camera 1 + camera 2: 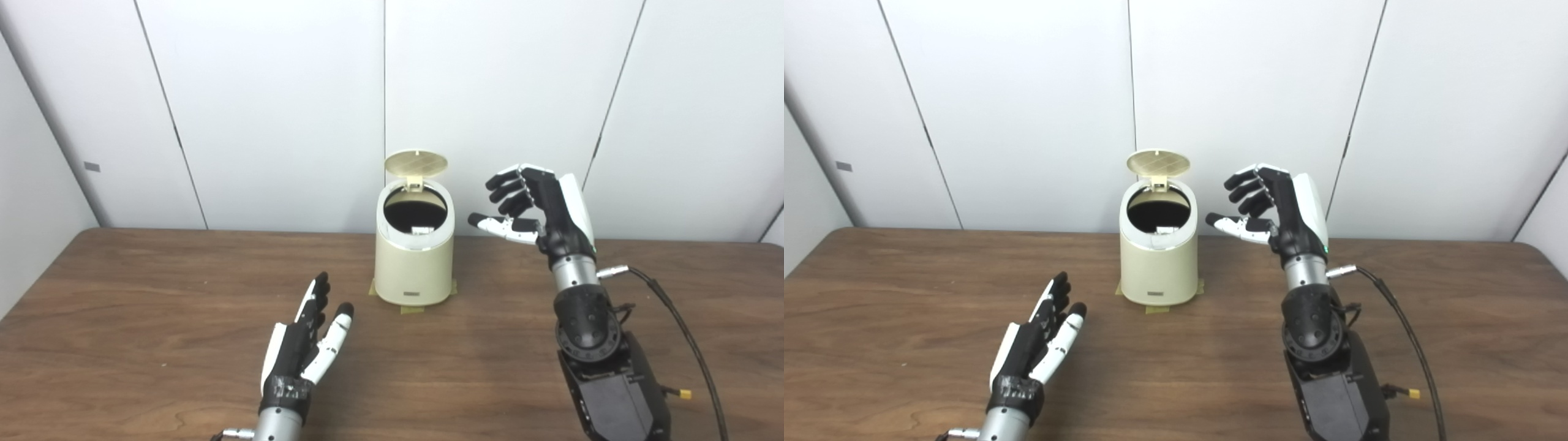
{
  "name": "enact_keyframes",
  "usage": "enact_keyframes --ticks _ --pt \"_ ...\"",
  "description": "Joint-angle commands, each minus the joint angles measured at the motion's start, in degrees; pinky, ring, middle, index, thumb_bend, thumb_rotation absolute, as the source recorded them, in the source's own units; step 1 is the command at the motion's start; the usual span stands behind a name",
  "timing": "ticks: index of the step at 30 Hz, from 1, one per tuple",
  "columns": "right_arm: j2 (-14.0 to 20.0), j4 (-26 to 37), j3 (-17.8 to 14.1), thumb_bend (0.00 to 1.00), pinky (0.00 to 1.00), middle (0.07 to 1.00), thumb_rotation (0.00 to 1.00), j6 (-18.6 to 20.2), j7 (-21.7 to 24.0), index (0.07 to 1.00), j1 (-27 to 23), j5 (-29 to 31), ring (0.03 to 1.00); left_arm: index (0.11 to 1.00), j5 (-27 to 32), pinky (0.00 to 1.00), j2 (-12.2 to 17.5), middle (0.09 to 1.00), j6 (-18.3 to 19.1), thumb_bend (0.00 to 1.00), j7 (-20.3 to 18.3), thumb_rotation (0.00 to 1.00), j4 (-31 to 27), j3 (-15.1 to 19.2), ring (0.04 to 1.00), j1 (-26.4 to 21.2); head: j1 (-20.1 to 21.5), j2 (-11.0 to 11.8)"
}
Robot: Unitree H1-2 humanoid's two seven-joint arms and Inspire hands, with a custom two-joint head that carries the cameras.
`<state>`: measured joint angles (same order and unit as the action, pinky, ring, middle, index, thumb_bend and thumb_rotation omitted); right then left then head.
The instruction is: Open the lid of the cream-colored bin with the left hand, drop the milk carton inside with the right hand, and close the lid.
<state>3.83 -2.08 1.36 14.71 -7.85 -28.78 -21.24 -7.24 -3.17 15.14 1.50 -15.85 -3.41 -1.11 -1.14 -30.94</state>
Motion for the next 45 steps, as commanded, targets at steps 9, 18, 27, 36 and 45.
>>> enact_keyframes --ticks 9,18,27,36,45 --pt "-7.9 7.9 -5.3 0.52 0.46 0.48 0.01 -1.8 -2.2 0.517 7.9 10.7 0.512 1.0 5.2 1.0 3.1 0.985 0.9 0.28 -2.1 0.65 0.2 3.4 0.996 -4.0 -0.9 -0.5" --pt "-7.5 12.6 -5.0 0.43 0.59 0.757 0.44 -0.4 0.2 0.746 14.4 14.8 0.695 1.0 12.5 1.0 6.4 0.996 5.9 0.29 -4.8 0.75 -0.8 7.3 0.997 -11.7 -1.0 -0.9" --pt "-5.7 12.3 -2.2 0.52 0.73 0.873 0.82 -2.1 1.9 0.878 18.6 14.1 0.82 1.0 15.6 1.0 10.3 1.0 5.9 0.42 -6.7 0.89 5.5 9.1 1.0 -22.7 -1.7 0.1" --pt "-7.1 10.2 -1.9 0.56 0.85 0.952 0.9 -6.6 2.1 0.926 20.1 17.1 0.92 0.958 15.1 0.98 11.3 0.953 2.0 0.5 -6.6 0.9 15.0 8.8 0.962 -31.3 -2.1 0.8" --pt "-7.6 8.3 -1.9 0.6 0.87 0.945 0.96 -9.8 2.1 0.933 20.9 18.5 0.926 0.939 13.0 0.96 13.3 0.925 -0.1 0.47 -8.1 0.96 24.3 6.5 0.938 -40.0 -2.6 1.8"
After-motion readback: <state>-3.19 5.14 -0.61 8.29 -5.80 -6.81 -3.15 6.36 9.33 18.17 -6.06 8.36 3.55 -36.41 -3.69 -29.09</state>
